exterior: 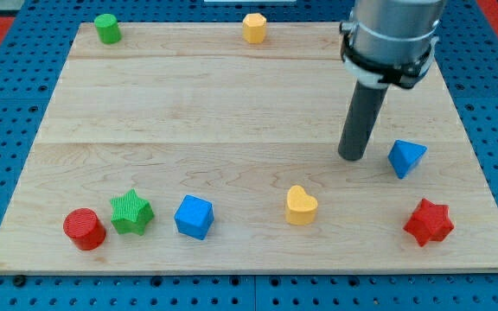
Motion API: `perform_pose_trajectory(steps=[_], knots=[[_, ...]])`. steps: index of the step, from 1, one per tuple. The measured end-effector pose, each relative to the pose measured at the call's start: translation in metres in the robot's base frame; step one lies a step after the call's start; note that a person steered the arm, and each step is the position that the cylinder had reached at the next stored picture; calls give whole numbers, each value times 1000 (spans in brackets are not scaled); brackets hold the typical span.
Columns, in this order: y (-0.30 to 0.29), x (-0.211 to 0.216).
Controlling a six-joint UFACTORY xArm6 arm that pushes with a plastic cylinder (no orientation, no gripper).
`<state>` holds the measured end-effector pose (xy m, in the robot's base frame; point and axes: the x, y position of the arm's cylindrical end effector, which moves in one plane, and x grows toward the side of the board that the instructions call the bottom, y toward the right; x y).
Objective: Push the triangle parallel to the hexagon
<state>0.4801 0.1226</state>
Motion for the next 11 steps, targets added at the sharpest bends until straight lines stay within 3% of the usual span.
perform_pose_trajectory(steps=[1, 2, 5, 7, 9, 10, 11], knots=[[37, 41], [93, 31], [-3, -39], [-14, -147], [-52, -205], [-50, -223], [-57, -211]])
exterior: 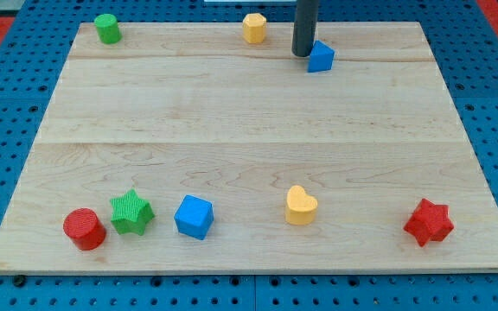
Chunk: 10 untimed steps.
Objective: Push the triangle parallel to the hexagon
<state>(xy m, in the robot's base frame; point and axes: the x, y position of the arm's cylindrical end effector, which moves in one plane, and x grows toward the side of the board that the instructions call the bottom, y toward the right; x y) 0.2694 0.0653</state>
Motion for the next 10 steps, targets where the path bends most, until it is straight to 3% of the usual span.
perform_pose_trajectory(steps=[1, 2, 3, 6, 8, 10], knots=[[-21, 17], [48, 18], [81, 11], [130, 10], [131, -41], [87, 32]])
